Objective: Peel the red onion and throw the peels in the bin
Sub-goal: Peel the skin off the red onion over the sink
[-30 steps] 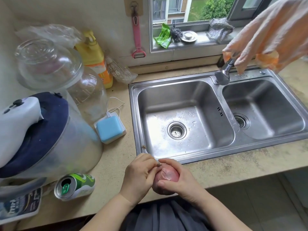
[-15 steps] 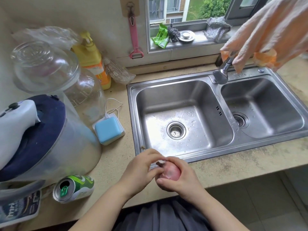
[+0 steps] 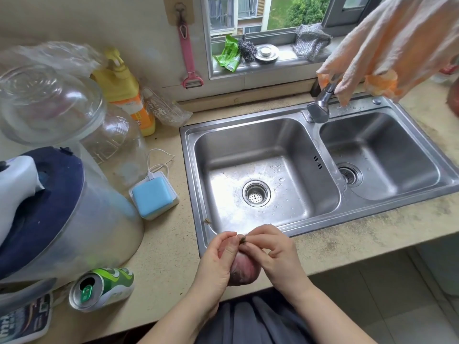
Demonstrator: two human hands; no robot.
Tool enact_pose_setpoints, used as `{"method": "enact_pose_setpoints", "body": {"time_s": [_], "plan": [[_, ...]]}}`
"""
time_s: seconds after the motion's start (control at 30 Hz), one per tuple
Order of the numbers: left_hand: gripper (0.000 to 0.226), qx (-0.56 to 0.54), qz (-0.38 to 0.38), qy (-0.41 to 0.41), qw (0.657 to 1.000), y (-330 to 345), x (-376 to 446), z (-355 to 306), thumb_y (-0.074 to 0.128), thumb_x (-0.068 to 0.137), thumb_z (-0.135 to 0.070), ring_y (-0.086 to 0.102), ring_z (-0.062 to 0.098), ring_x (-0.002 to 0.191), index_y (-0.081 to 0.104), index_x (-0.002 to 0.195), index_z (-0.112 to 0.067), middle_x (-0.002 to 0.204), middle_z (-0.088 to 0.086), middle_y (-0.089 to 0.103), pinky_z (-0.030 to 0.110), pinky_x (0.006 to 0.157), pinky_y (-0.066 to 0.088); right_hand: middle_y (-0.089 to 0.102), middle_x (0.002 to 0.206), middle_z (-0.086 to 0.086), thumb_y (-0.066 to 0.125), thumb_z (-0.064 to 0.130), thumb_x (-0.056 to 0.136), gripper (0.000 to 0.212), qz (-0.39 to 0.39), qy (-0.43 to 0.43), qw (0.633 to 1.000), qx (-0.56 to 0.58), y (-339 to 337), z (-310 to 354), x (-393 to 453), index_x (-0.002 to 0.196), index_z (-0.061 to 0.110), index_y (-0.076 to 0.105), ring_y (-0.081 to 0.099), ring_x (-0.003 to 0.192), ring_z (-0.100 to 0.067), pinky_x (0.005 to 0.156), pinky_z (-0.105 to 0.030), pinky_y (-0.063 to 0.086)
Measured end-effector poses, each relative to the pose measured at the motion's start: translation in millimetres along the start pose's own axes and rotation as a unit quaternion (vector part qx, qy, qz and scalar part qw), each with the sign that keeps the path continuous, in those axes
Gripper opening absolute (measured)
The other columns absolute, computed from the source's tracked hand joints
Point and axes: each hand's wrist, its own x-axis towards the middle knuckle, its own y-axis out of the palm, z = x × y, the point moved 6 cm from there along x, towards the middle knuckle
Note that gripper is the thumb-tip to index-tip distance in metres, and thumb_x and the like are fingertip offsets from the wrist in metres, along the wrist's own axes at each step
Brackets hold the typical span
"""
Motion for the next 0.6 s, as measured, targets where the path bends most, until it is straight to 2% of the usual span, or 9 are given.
{"method": "enact_pose_setpoints", "body": {"time_s": [0.07,0.1,0.2,0.3,0.4,0.5,0.6], "plan": [[0.043,0.014,0.001,0.006,1.000,2.3,0.8,-0.4,0.063,0.071,-0.051,0.068,0.007,0.095,0.067,0.102,-0.022,0.102,-0.003,0.075,0.017,0.073,0.053,0.066,0.076,0.008,0.064,0.036,0.079,0.014,-0.019,-0.044,0.998,-0.042,-5.9,4.1,-1.1,0.078,0.027,0.076,0.065,0.077,-0.012,0.069,-0.032,0.053],[0.043,0.015,0.001,0.006,1.000,3.2,1.2,-0.1,0.062,0.071,-0.051,0.068,0.007,0.095,0.067,0.102,-0.021,0.102,-0.002,0.075,0.018,0.076,0.053,0.068,0.075,0.003,0.063,0.033,0.081,0.019,-0.031,-0.071,0.994,-0.077,-8.4,6.8,-1.9,0.076,0.021,0.076,0.065,0.074,-0.015,0.067,-0.034,0.052],[0.039,0.004,0.005,-0.005,1.000,8.8,0.5,-2.4,0.061,0.075,-0.050,0.067,0.016,0.102,0.068,0.101,-0.021,0.107,0.004,0.074,0.039,0.091,0.052,0.065,0.067,-0.005,0.058,0.029,0.088,0.029,-0.077,-0.148,0.962,-0.214,-13.7,17.9,-4.7,0.072,0.012,0.074,0.062,0.065,-0.021,0.057,-0.034,0.051],[0.037,-0.014,0.023,-0.018,0.999,16.7,0.4,-6.3,0.061,0.078,-0.048,0.067,0.020,0.100,0.069,0.101,-0.020,0.109,0.010,0.073,0.048,0.093,0.051,0.059,0.062,-0.005,0.053,0.031,0.090,0.036,-0.108,-0.161,0.934,-0.301,-20.7,23.3,-4.1,0.065,0.009,0.067,0.058,0.059,-0.023,0.048,-0.033,0.047],[0.042,-0.027,0.053,-0.029,0.998,27.2,-0.9,-7.3,0.061,0.074,-0.054,0.069,0.016,0.092,0.069,0.099,-0.021,0.100,0.004,0.074,0.047,0.085,0.054,0.058,0.063,-0.007,0.053,0.028,0.091,0.036,-0.100,-0.112,0.955,-0.255,-29.5,14.2,-1.3,0.065,0.006,0.064,0.056,0.061,-0.024,0.056,-0.035,0.045],[0.048,-0.045,0.083,-0.061,0.994,33.2,-2.7,-4.0,0.065,0.067,-0.063,0.072,0.019,0.091,0.070,0.095,-0.024,0.094,-0.002,0.074,0.048,0.072,0.058,0.059,0.063,-0.009,0.062,0.013,0.089,0.027,-0.107,0.008,0.986,-0.127,-42.4,-10.9,1.6,0.064,0.003,0.061,0.055,0.063,-0.024,0.062,-0.039,0.044],[0.067,-0.074,0.111,-0.112,0.985,37.2,-3.6,0.6,0.074,0.049,-0.073,0.074,0.025,0.089,0.074,0.092,-0.022,0.096,0.004,0.077,0.043,0.064,0.058,0.053,0.055,-0.005,0.061,0.015,0.091,0.033,-0.122,0.132,0.983,-0.050,-56.4,-42.3,1.7,0.059,0.006,0.057,0.048,0.055,-0.019,0.058,-0.037,0.038]]}}
